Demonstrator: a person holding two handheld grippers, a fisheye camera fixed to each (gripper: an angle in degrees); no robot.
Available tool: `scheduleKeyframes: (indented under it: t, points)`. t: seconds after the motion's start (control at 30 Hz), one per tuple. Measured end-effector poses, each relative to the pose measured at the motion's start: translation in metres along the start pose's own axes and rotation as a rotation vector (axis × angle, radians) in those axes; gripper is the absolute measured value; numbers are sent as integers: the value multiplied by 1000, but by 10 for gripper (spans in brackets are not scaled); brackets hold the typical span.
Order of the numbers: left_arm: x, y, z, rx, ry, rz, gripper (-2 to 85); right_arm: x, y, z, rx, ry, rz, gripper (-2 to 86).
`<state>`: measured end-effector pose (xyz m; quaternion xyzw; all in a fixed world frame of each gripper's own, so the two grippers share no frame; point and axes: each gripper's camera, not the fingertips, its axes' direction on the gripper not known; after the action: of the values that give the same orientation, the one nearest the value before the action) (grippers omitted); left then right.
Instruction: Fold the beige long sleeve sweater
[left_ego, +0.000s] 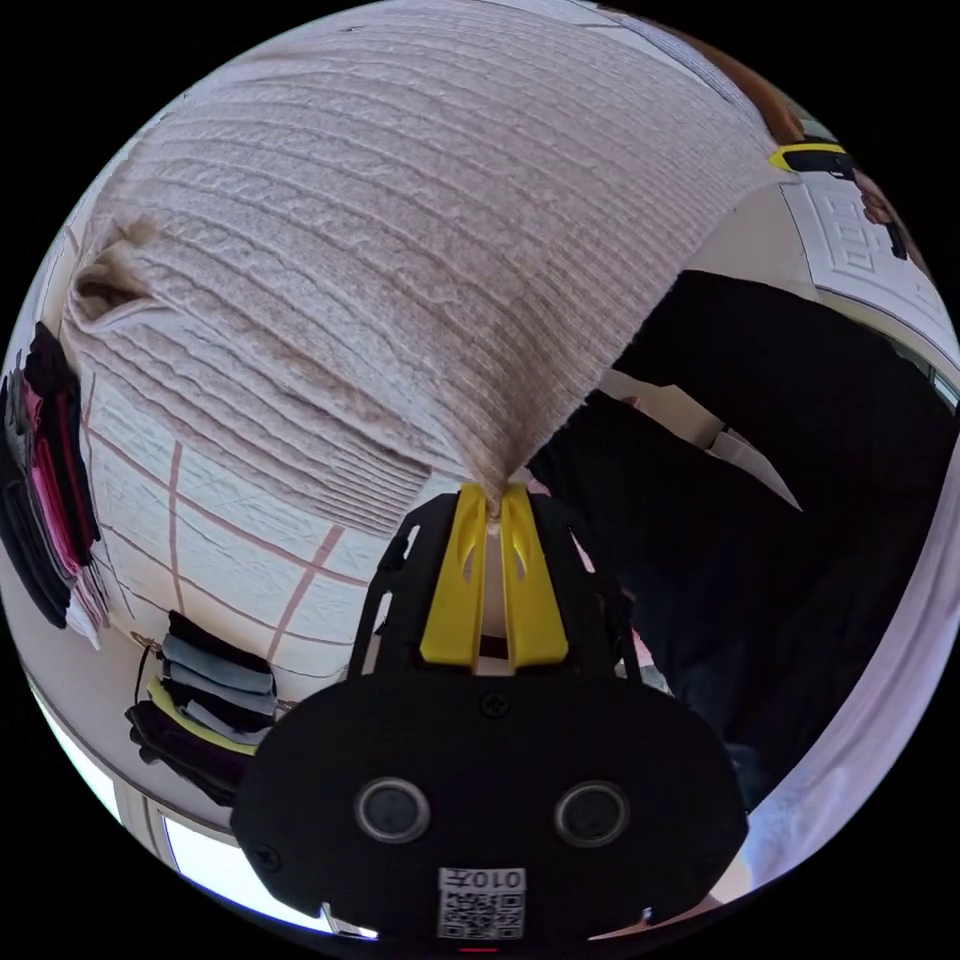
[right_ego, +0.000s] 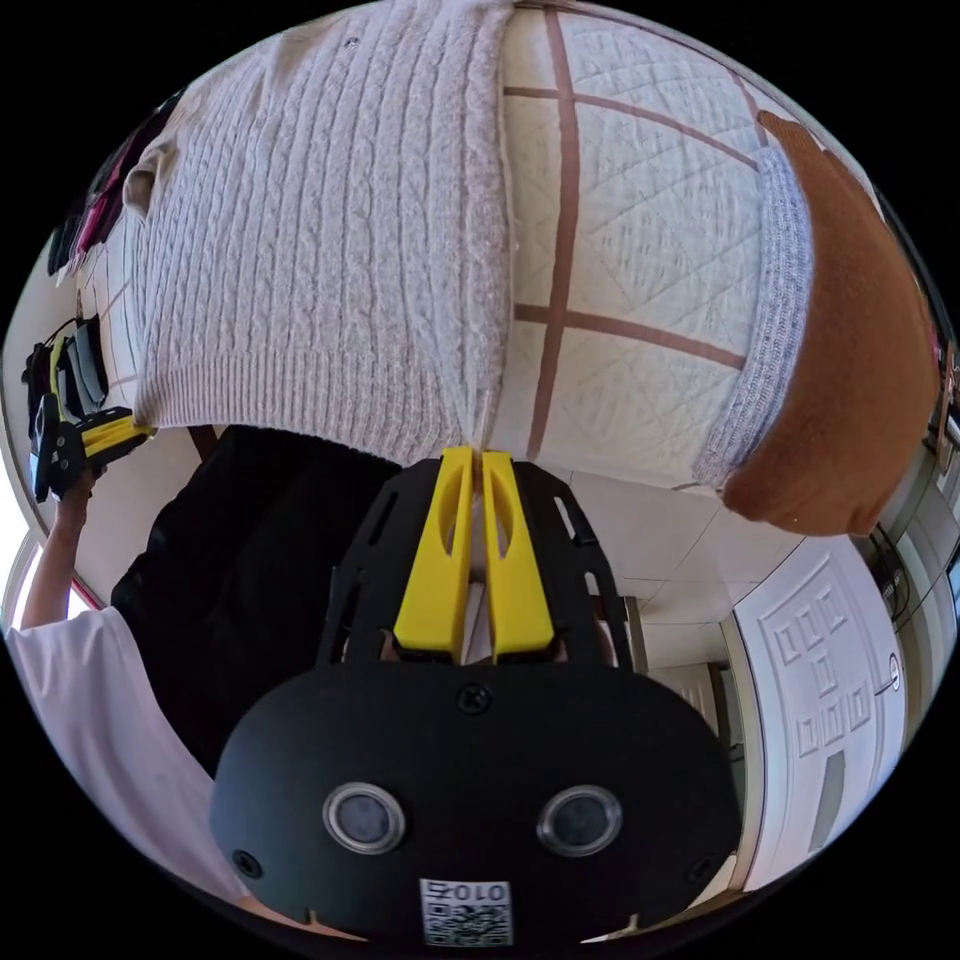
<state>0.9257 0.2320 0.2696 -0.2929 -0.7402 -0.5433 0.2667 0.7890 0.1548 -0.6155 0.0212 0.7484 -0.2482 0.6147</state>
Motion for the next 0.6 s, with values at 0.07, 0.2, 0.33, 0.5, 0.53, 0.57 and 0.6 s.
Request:
scheduleKeyframes:
  t: [0.07, 0.2, 0.33, 0.5, 0.53, 0.57, 0.6]
  points:
    - [1, 1, 2, 6, 20, 4, 12, 7, 0, 2, -17, 19, 25, 38]
    - [8, 2, 7, 8, 56, 30, 23, 13, -1, 6, -53, 55, 45, 38]
    - [12, 9, 14, 21, 110, 7, 53, 12, -1, 14, -69, -2, 15, 40]
    - [-3, 53, 29, 87, 340, -175, 92, 12, 20, 12, -102, -50, 2, 56]
    - [-10, 72, 32, 139, 385, -261, 98, 14, 29, 7, -83, -57, 20, 55]
    - [-14, 81, 33, 165, 405, -310, 101, 15, 39, -2, -43, -47, 51, 52]
    - [-24, 101, 36, 224, 438, -426, 106, 14, 44, -9, -11, -40, 61, 51]
